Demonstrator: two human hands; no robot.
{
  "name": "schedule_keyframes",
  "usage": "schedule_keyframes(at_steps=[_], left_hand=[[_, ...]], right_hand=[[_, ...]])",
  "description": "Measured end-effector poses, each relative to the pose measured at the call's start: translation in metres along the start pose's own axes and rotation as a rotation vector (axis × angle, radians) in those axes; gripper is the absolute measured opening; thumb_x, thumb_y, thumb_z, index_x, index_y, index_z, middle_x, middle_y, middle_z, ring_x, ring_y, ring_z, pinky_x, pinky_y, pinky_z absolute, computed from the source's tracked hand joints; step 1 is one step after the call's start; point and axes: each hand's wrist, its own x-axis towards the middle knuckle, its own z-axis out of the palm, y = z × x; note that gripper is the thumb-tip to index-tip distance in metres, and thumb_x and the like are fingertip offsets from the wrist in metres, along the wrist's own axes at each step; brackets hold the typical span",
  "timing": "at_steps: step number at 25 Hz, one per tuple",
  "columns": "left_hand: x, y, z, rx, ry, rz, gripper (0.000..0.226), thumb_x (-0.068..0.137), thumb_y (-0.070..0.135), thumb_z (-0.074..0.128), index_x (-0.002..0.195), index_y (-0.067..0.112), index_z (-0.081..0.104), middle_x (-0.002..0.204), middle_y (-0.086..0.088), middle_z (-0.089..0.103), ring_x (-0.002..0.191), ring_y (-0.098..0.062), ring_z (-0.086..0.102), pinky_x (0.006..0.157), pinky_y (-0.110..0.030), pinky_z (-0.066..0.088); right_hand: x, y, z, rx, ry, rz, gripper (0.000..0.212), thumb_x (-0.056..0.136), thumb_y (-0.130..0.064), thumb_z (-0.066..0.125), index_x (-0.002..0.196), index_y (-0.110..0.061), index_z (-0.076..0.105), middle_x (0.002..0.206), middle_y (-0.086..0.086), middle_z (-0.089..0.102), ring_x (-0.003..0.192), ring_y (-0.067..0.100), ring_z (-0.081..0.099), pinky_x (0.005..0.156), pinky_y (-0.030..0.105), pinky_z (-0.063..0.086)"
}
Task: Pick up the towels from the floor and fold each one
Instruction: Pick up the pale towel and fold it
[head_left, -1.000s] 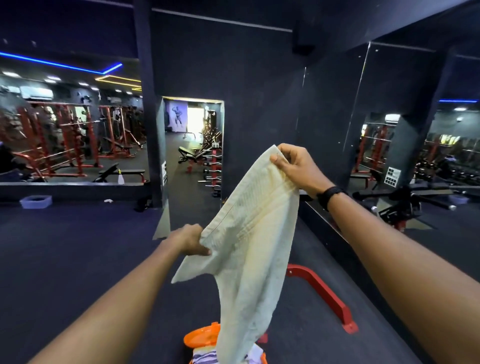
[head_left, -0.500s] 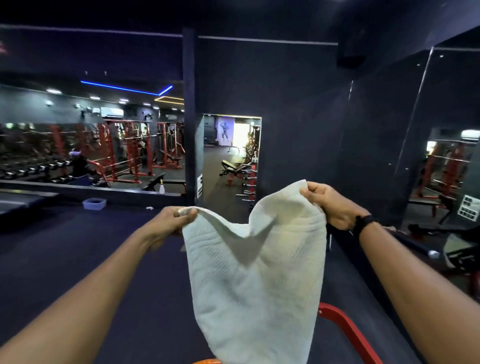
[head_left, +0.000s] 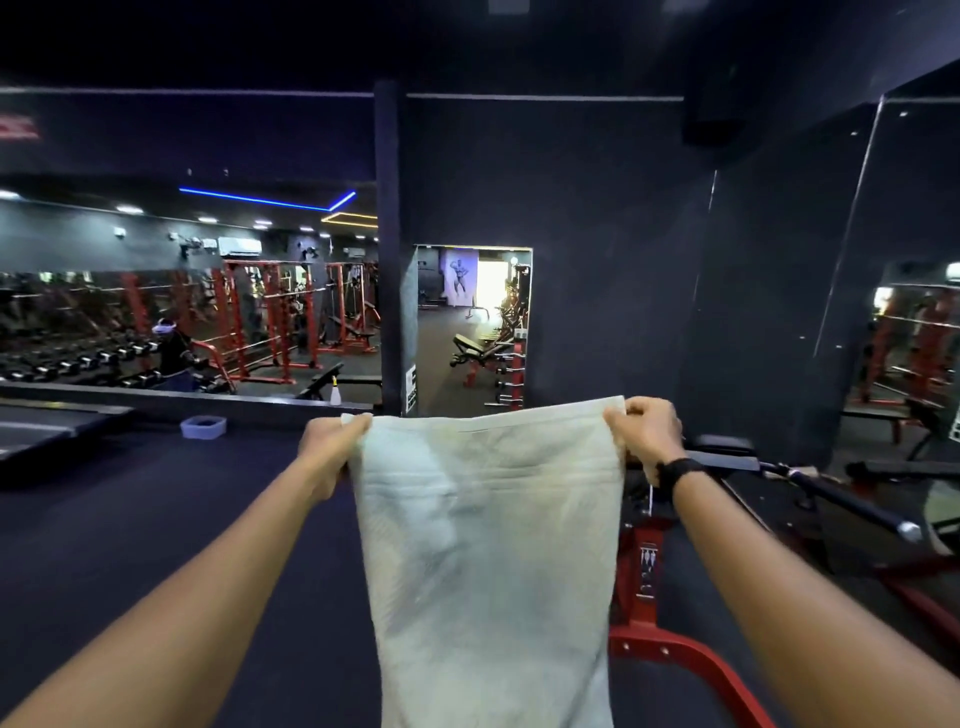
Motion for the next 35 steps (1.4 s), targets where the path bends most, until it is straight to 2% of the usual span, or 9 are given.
schedule_keyframes(at_steps=[4, 7, 17, 21, 24, 27, 29, 32, 35], left_hand=[[-0.02, 0.016, 0.032, 0.049, -0.348, 0.073, 0.029, 0.092, 0.017, 0.061, 0.064, 0.009, 0.063, 0.055, 0.0, 0.062, 0.046, -0.007, 0.056, 0.044, -0.017, 0.047], [-0.024, 0.02, 0.061, 0.113, -0.445, 0.138, 0.03, 0.093, 0.021, 0.061, 0.072, 0.0, 0.063, 0.064, -0.011, 0.06, 0.06, -0.019, 0.061, 0.068, -0.036, 0.057], [-0.011, 0.008, 0.069, 0.021, -0.367, 0.174, 0.058, 0.072, 0.069, 0.054, 0.085, 0.018, 0.077, 0.089, -0.019, 0.073, 0.084, -0.029, 0.069, 0.088, -0.054, 0.054], [-0.014, 0.012, 0.062, 0.067, -0.353, 0.249, 0.057, 0.068, 0.076, 0.059, 0.067, 0.022, 0.074, 0.06, 0.002, 0.067, 0.063, -0.013, 0.056, 0.069, -0.037, 0.051], [-0.009, 0.009, 0.054, 0.092, -0.365, 0.343, 0.055, 0.065, 0.071, 0.065, 0.083, 0.021, 0.076, 0.084, -0.007, 0.075, 0.08, -0.017, 0.066, 0.084, -0.045, 0.053], [0.0, 0.006, 0.045, 0.125, -0.319, 0.401, 0.031, 0.077, 0.05, 0.061, 0.088, 0.023, 0.073, 0.091, -0.009, 0.074, 0.083, -0.017, 0.062, 0.088, -0.053, 0.049], [-0.01, 0.019, 0.041, 0.053, -0.362, 0.435, 0.014, 0.092, 0.027, 0.059, 0.088, 0.023, 0.072, 0.091, -0.005, 0.073, 0.087, -0.015, 0.061, 0.085, -0.044, 0.051], [-0.018, 0.039, 0.034, -0.008, -0.508, 0.481, 0.017, 0.097, 0.015, 0.054, 0.098, 0.013, 0.07, 0.095, -0.006, 0.069, 0.088, -0.012, 0.06, 0.079, -0.028, 0.047], [-0.006, 0.045, 0.018, -0.028, -0.42, 0.5, 0.014, 0.095, 0.015, 0.056, 0.096, 0.012, 0.069, 0.091, -0.005, 0.068, 0.084, -0.011, 0.059, 0.076, -0.029, 0.046]], right_hand=[[-0.017, -0.026, 0.042, 0.167, -0.248, -0.066, 0.054, 0.056, -0.048, 0.069, 0.077, 0.001, 0.063, 0.063, 0.005, 0.057, 0.063, 0.015, 0.051, 0.058, 0.038, 0.049], [-0.044, -0.061, 0.071, 0.188, -0.37, -0.209, 0.039, 0.062, -0.047, 0.075, 0.074, -0.01, 0.072, 0.067, 0.011, 0.067, 0.063, 0.009, 0.053, 0.059, 0.032, 0.046], [-0.076, -0.093, 0.08, -0.079, -0.489, -0.552, 0.037, 0.085, -0.009, 0.061, 0.053, -0.025, 0.053, 0.057, -0.009, 0.05, 0.052, 0.001, 0.042, 0.052, 0.016, 0.034], [-0.08, -0.1, 0.083, -0.12, -0.613, -0.59, 0.027, 0.09, 0.0, 0.045, 0.078, -0.019, 0.059, 0.087, -0.004, 0.058, 0.084, 0.012, 0.055, 0.072, 0.02, 0.041], [-0.077, -0.099, 0.083, 0.026, -0.785, -0.495, 0.033, 0.085, 0.006, 0.048, 0.1, -0.016, 0.065, 0.107, 0.007, 0.062, 0.101, 0.02, 0.062, 0.09, 0.036, 0.053], [-0.066, -0.092, 0.074, 0.247, -0.704, -0.325, 0.031, 0.089, 0.007, 0.051, 0.112, -0.008, 0.064, 0.103, 0.012, 0.062, 0.084, 0.026, 0.067, 0.074, 0.035, 0.06], [-0.054, -0.086, 0.065, 0.041, -0.465, -0.495, 0.028, 0.085, -0.011, 0.066, 0.111, -0.02, 0.063, 0.106, 0.005, 0.057, 0.087, 0.02, 0.062, 0.078, 0.035, 0.056], [-0.04, -0.073, 0.059, -0.344, -0.516, -0.622, 0.046, 0.076, -0.039, 0.076, 0.118, -0.026, 0.06, 0.129, -0.002, 0.045, 0.117, 0.018, 0.041, 0.101, 0.039, 0.039], [-0.025, -0.063, 0.043, -0.629, -0.583, -0.558, 0.038, 0.075, -0.05, 0.074, 0.103, -0.024, 0.069, 0.118, -0.006, 0.055, 0.109, 0.018, 0.047, 0.096, 0.038, 0.041]])
